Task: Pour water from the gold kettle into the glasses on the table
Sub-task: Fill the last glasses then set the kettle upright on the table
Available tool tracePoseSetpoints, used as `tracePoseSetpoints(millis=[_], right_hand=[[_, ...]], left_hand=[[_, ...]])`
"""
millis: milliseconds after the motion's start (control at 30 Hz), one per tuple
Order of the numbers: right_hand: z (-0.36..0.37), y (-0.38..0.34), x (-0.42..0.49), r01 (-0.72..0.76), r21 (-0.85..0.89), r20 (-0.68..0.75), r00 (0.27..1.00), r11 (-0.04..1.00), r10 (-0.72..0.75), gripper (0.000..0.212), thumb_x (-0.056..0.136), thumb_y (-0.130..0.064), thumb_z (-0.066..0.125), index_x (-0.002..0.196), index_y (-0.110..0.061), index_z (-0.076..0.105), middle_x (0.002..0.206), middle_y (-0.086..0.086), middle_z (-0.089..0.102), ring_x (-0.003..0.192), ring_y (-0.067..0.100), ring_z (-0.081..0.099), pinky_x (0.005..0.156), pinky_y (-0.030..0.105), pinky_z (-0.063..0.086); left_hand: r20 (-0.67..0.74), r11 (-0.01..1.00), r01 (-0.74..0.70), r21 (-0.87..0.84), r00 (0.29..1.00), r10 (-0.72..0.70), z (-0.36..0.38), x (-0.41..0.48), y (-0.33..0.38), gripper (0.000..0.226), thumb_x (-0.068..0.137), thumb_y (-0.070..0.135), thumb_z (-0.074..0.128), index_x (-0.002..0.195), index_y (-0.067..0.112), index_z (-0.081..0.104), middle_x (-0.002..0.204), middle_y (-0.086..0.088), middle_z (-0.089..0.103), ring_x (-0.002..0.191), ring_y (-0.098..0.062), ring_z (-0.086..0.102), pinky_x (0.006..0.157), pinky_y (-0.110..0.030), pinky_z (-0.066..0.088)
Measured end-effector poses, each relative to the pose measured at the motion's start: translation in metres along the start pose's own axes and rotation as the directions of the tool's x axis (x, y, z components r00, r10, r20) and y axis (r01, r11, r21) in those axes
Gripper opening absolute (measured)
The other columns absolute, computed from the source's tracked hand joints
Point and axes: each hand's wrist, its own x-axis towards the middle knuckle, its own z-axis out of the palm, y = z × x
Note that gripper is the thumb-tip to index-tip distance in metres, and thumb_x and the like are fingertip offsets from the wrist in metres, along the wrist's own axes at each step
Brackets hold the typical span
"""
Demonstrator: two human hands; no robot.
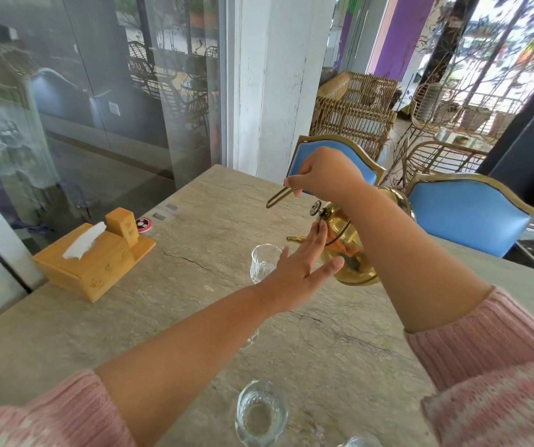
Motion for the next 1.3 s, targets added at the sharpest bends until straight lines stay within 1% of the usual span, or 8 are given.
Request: tracePoseSetpoints(millis=[67, 167, 267, 333, 700, 1067, 1200, 1300], right_hand=[[0.000, -0.001, 0.001, 0.002, 0.003, -0.002, 1.000, 1.000, -0.002, 0.030, 0.086, -0.033, 0.063, 0.076, -0.009, 0.077, 0.036, -0.003, 0.042, 0.040, 0.011, 0.034, 0.044, 0.024, 0.027], [-0.001, -0.002, 0.002, 0.003, -0.007, -0.002, 1.000, 1.000, -0.003, 0.029, 0.086, -0.033, 0.063, 0.076, -0.010, 0.078, 0.027, -0.006, 0.041, 0.040, 0.011, 0.034, 0.043, 0.024, 0.027], [-0.002, -0.004, 0.003, 0.014, -0.019, -0.009, 1.000, 1.000, -0.014, 0.028, 0.086, -0.032, 0.063, 0.077, -0.009, 0.078, 0.040, -0.005, 0.042, 0.040, 0.011, 0.034, 0.043, 0.024, 0.026], [-0.002, -0.005, 0.003, 0.018, -0.028, -0.010, 1.000, 0.999, -0.018, 0.028, 0.086, -0.031, 0.063, 0.077, -0.009, 0.078, 0.045, -0.004, 0.043, 0.040, 0.011, 0.035, 0.043, 0.024, 0.027], [-0.001, -0.007, 0.006, 0.022, -0.055, 0.004, 1.000, 0.998, -0.022, 0.028, 0.086, -0.032, 0.063, 0.077, -0.010, 0.077, 0.047, -0.003, 0.045, 0.043, 0.011, 0.039, 0.045, 0.023, 0.029], [-0.002, -0.010, 0.013, 0.041, -0.065, -0.004, 0.999, 0.997, -0.041, 0.028, 0.086, -0.031, 0.063, 0.075, -0.009, 0.077, 0.046, -0.004, 0.045, 0.043, 0.011, 0.040, 0.050, 0.026, 0.037], [-0.002, -0.012, 0.013, 0.042, -0.067, -0.004, 0.999, 0.997, -0.042, 0.028, 0.086, -0.031, 0.063, 0.076, -0.009, 0.077, 0.047, -0.003, 0.045, 0.043, 0.011, 0.039, 0.048, 0.025, 0.035], [-0.002, -0.012, 0.013, 0.037, -0.076, 0.000, 0.999, 0.996, -0.037, 0.027, 0.086, -0.030, 0.063, 0.075, -0.009, 0.077, 0.047, -0.003, 0.045, 0.042, 0.011, 0.038, 0.046, 0.025, 0.033]], left_hand=[[-0.006, 1.000, 0.000, -0.003, 1.000, 0.000, -0.001, 0.000, 0.000, 0.087, 0.074, 0.082, 0.012, 0.143, 0.040, -0.021, 0.157, 0.014, -0.019, 0.139, 0.004, -0.013, 0.111, -0.037, -0.019], [-0.012, 1.000, 0.000, -0.009, 1.000, 0.000, -0.002, 0.000, 0.001, 0.088, 0.074, 0.083, 0.012, 0.144, 0.040, -0.020, 0.157, 0.014, -0.018, 0.140, 0.003, -0.013, 0.113, -0.039, -0.018], [-0.024, 1.000, 0.002, -0.009, 1.000, -0.003, -0.002, 0.000, 0.001, 0.091, 0.072, 0.085, 0.010, 0.145, 0.040, -0.019, 0.157, 0.013, -0.017, 0.140, 0.003, -0.012, 0.113, -0.040, -0.017], [-0.034, 1.000, 0.004, -0.015, 0.999, -0.005, -0.002, 0.001, 0.001, 0.092, 0.071, 0.086, 0.010, 0.145, 0.040, -0.019, 0.158, 0.013, -0.017, 0.140, 0.003, -0.011, 0.114, -0.041, -0.016], [-0.055, 0.999, 0.002, -0.043, 0.998, -0.004, 0.002, 0.002, 0.002, 0.088, 0.073, 0.082, 0.012, 0.143, 0.040, -0.021, 0.157, 0.012, -0.019, 0.137, 0.004, -0.012, 0.113, -0.040, -0.016], [-0.090, 0.999, -0.009, -0.045, 0.996, 0.005, 0.000, 0.004, 0.003, 0.091, 0.072, 0.084, 0.010, 0.144, 0.038, -0.021, 0.156, 0.013, -0.020, 0.139, 0.000, -0.007, 0.115, -0.047, -0.014], [-0.093, 0.999, -0.007, -0.046, 0.996, 0.003, 0.000, 0.004, 0.002, 0.091, 0.071, 0.086, 0.009, 0.143, 0.040, -0.022, 0.156, 0.013, -0.020, 0.140, -0.001, -0.006, 0.115, -0.047, -0.014], [-0.095, 0.999, -0.003, -0.048, 0.996, -0.002, 0.000, 0.004, 0.002, 0.091, 0.071, 0.086, 0.009, 0.143, 0.040, -0.022, 0.157, 0.012, -0.019, 0.144, -0.006, -0.005, 0.115, -0.048, -0.014]])
